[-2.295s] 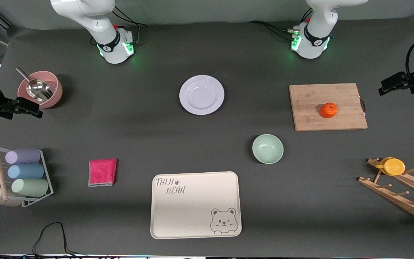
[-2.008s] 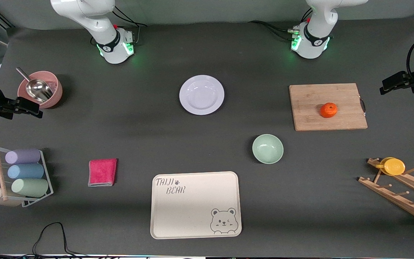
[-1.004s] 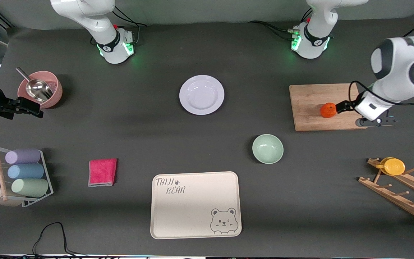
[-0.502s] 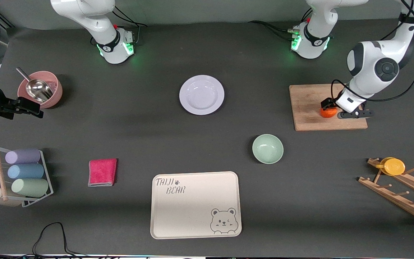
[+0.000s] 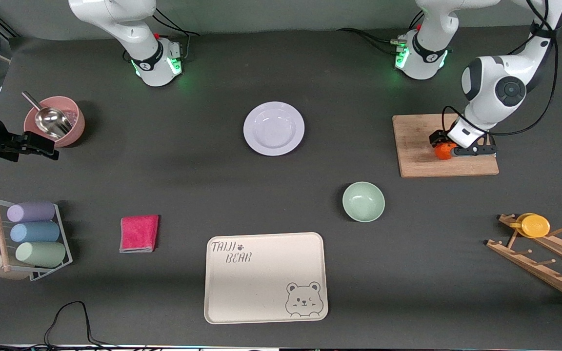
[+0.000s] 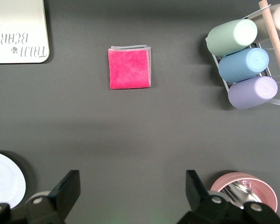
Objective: Place orange and plate with both arms
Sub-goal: 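Grasp the orange with the left gripper while the right gripper rises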
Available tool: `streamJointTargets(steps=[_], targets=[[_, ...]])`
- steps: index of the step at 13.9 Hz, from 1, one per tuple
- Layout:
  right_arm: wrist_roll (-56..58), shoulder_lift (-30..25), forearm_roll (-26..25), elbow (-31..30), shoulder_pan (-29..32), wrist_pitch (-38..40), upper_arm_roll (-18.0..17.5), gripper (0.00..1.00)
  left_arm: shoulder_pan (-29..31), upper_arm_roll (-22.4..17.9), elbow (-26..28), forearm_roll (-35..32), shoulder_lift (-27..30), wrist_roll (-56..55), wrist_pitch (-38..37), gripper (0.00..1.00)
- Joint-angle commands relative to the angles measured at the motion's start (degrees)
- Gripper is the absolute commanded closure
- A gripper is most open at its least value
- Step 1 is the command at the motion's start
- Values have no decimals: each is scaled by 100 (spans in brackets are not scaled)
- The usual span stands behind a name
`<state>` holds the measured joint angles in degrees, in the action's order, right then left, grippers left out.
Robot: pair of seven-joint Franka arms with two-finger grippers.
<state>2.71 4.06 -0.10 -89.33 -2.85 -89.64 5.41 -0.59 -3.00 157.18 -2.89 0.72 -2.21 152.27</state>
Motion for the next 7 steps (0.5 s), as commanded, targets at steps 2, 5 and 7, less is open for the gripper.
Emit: streamJointTargets(steps=[2, 5, 7], targets=[[80, -63, -16, -41, -5, 69, -14, 0, -55, -43, 155, -98, -230, -122, 470, 0], [80, -133, -16, -119, -13, 69, -14, 0, -64, -43, 129, -98, -222, -104, 409, 3], [63, -448, -16, -355, -13, 87, -22, 0, -64, -43, 85, -98, -222, -52, 400, 21]])
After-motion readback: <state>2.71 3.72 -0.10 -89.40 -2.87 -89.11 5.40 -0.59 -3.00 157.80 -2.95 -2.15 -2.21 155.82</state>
